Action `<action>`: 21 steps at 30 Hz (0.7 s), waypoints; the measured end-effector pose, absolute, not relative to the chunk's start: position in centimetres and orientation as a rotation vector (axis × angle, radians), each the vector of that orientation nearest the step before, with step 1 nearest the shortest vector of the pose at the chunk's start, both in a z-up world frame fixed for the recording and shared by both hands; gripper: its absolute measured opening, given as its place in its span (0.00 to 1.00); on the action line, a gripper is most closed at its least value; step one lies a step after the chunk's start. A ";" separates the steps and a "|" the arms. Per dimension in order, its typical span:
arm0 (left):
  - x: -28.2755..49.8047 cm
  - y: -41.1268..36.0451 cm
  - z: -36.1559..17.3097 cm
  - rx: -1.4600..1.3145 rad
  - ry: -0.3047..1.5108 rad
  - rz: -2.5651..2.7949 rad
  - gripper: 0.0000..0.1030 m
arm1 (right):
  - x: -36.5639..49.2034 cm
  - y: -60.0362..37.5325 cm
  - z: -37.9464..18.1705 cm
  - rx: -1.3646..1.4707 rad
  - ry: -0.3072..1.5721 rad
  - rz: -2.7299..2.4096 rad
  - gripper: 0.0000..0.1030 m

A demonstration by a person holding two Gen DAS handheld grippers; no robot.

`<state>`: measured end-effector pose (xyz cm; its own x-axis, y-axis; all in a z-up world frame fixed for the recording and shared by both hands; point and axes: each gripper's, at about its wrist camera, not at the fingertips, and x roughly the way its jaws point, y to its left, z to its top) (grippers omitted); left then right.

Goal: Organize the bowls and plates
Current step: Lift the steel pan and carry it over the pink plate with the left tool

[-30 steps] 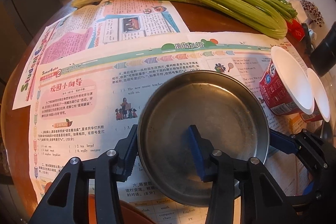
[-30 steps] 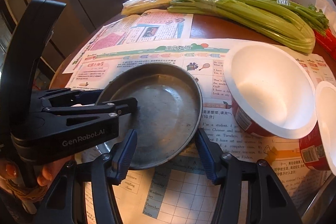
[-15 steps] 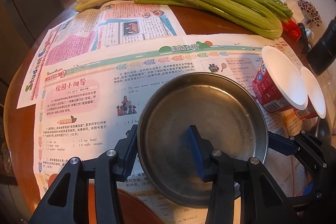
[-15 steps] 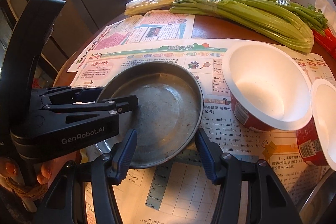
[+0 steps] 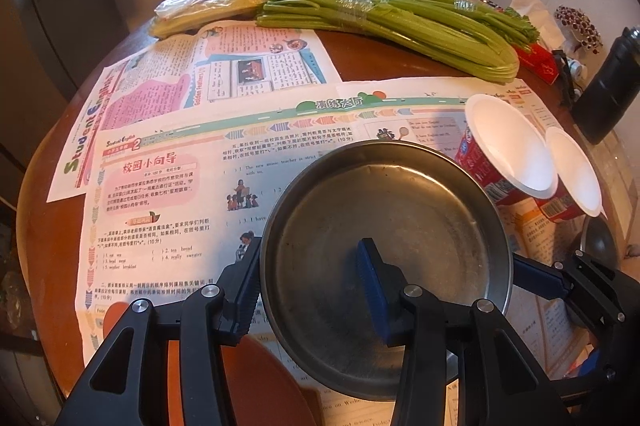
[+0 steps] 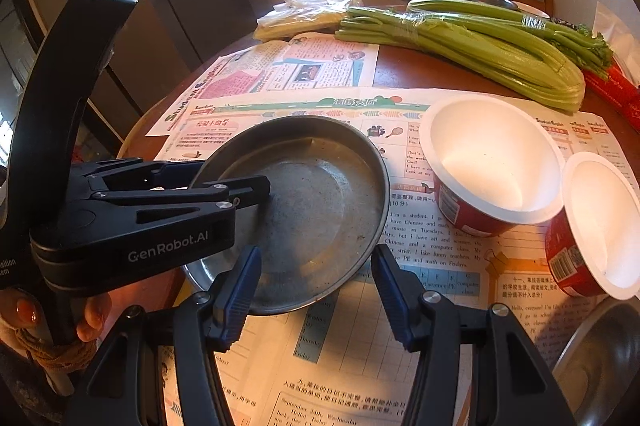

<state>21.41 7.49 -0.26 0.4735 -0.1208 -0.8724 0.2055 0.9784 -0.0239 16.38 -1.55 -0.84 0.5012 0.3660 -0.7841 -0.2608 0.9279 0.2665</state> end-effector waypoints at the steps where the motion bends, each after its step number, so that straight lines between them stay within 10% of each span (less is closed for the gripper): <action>1: 21.2 7.4 -0.1 0.090 1.055 -0.199 0.46 | 16.2 -1.6 -0.7 0.119 0.971 0.381 0.56; 21: 14.7 6.9 2.6 0.093 0.962 -0.194 0.47 | 10.6 -2.3 1.1 0.108 0.909 0.406 0.56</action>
